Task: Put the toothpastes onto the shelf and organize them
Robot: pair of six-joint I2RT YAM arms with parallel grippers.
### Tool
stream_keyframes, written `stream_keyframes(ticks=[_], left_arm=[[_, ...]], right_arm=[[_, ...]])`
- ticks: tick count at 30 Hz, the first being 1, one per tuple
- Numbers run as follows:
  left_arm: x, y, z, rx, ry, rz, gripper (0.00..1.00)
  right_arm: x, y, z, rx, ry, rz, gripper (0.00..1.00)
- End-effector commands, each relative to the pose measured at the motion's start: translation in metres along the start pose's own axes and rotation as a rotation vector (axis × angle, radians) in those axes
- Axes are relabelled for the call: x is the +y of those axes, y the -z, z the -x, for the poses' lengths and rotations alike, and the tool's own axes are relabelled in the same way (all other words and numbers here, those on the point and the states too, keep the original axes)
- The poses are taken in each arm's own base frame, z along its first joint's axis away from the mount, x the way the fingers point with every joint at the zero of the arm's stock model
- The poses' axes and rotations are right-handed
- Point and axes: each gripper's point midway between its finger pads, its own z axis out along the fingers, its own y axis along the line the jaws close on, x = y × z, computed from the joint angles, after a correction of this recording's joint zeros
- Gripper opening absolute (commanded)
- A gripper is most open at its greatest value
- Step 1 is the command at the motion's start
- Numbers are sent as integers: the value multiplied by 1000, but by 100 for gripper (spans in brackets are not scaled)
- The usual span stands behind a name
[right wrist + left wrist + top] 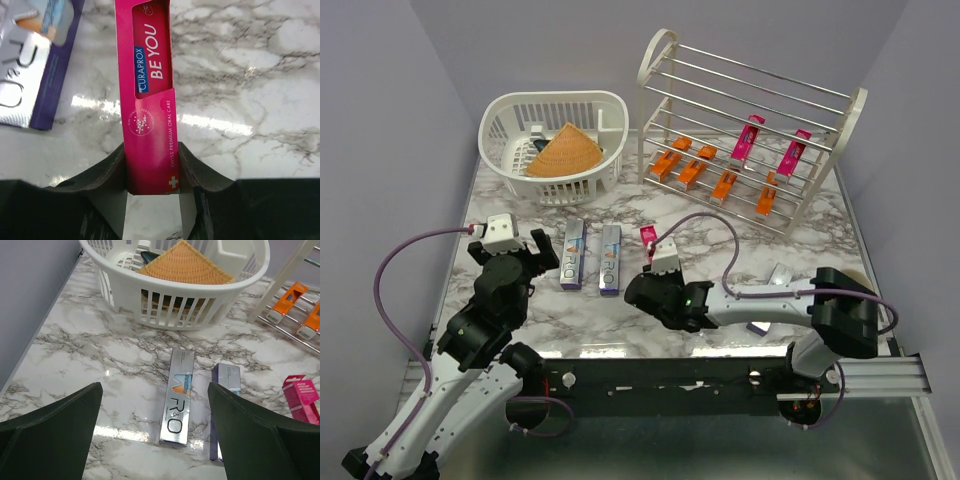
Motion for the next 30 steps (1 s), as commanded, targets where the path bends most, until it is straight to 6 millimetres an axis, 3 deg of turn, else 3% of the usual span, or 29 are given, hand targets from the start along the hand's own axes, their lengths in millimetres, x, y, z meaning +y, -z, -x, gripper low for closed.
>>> stream_keyframes(ticks=[1,9,15,22,26,30], left_arm=[[1,-1,0,2,3,8,99],[1,0,0,-1,6,4,99],[1,0,1,-4,10,3,99],[1,1,2,-9,15,-2,99],[-1,0,2,-3,11,-6,99],[0,0,2,-3,14,-3,99]], right_arm=[[-35,9,81,-139,-88,-90,45],[-72,13,166,-274,-208,-123,45],[-101,0,218,-313,-259,-177,45],[-128,-20,264,-360,-311,-228,45],[-133,-36,287,-374,-340,-259,45],[-136,-60,294,-346,-355,-304,45]])
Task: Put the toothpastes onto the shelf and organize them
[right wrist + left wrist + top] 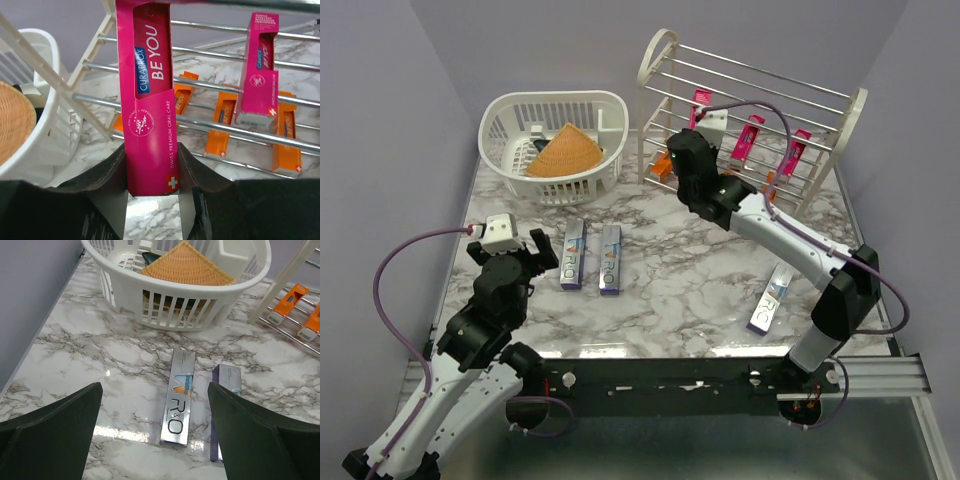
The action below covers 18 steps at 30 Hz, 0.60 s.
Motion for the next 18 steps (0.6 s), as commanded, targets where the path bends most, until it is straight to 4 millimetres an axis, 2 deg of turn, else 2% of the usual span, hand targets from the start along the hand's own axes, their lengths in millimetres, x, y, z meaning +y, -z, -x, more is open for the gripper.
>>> stream_keyframes(ticks=[1,6,8,18], left_arm=[[-1,-1,0,1,8,-6,99],[-2,-2,0,0,14,-11,99],[-4,-2,-1,7,13,-19,99],[-3,-3,-1,8,21,-20,99]], right_arm=[[6,-31,8,-1,-20,-54,45],[14,-57,-1,12,-56,-86,45],[15,-69,-10,16,-58,-111,45],[18,-96,-18,-68,-93,-196,51]])
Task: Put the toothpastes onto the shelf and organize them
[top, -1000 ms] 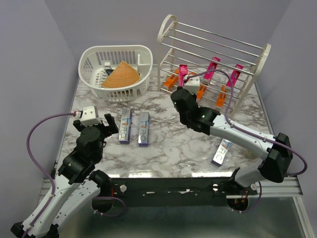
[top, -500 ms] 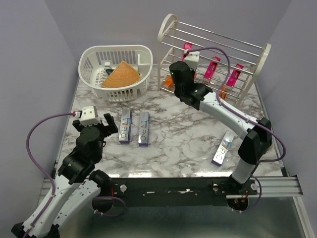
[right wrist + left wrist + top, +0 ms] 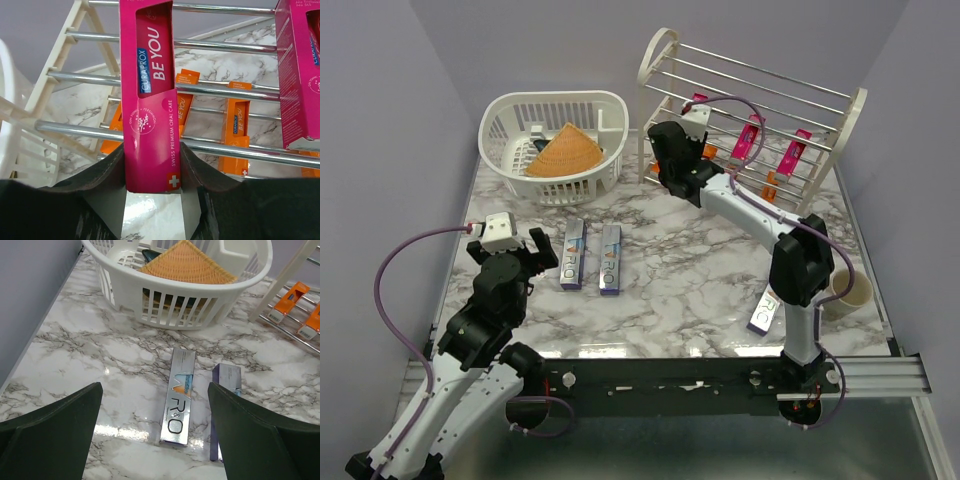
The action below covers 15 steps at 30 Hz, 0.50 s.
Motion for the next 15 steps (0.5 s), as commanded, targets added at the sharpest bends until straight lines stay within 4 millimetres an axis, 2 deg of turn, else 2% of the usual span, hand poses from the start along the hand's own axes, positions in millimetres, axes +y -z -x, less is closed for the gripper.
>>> stream_keyframes(ticks=[1,5,9,15], left_arm=[[-4,-1,1,-3,16,-20,99],[-4,-1,1,-2,19,-25,99],[-4,-2,0,1,22,-26,99],[-4,-2,0,3,24,-30,99]], right_arm=[[1,-11,22,-105,-92,-67,52],[5,-17,23,-113,-98,-71,53],[9,-20,21,-109,-102,-66,59],[8,-24,22,-120,-112,-70,52]])
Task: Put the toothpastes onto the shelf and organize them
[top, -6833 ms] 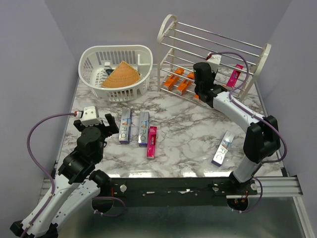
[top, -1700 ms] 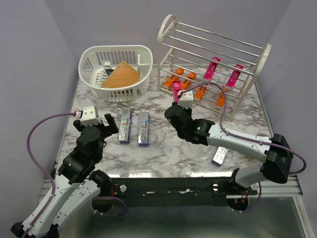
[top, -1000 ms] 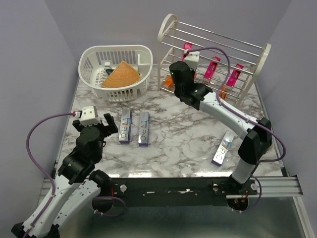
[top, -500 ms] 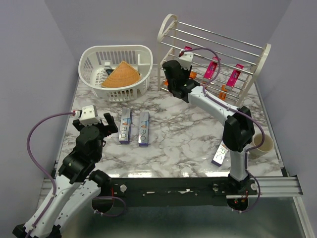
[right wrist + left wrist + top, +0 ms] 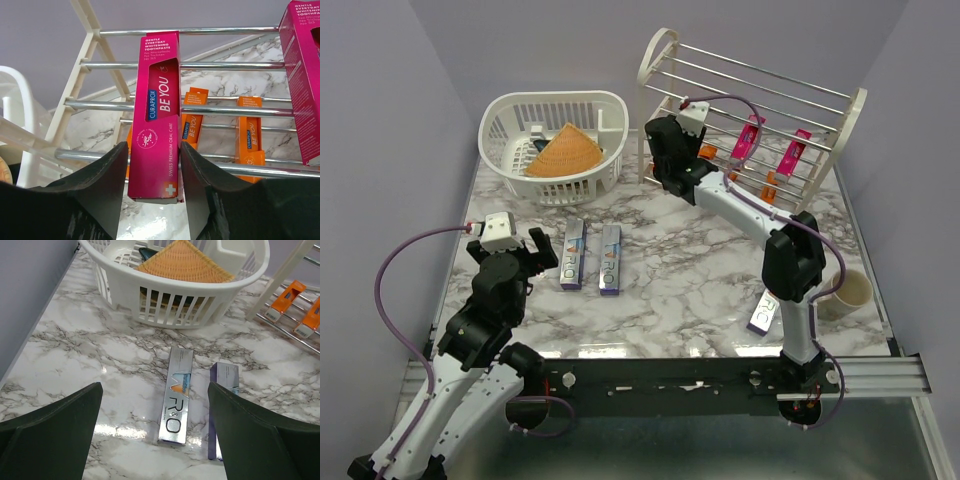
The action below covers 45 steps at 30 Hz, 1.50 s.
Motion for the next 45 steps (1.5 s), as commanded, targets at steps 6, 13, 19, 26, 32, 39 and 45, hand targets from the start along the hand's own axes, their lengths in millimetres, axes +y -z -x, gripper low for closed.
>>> stream_keyframes(ticks=[6,13,19,26,32,39,45], left_arm=[[-3,-1,0,-5,20,-20,99],[-5,-1,1,-5,24,-30,99],[-4,-1,1,-5,24,-28,99],[-5,-2,0,0,24,-32,99],[-6,-2,-1,4,24,-37,99],[-7,-2,0,5,24,-37,99],[-6,-3,-1,7,21,-36,99]], right_arm=[[-2,-9,8,-41,-42,-31,55],[-7,11,25,-43,-76,61,69],[-5,30,50,-62,-67,149,79],[-4,59,57,-42,16,336,88],[6,93,35,12,133,590,94],[27,136,18,57,263,900,96],[41,134,0,130,352,959,100]])
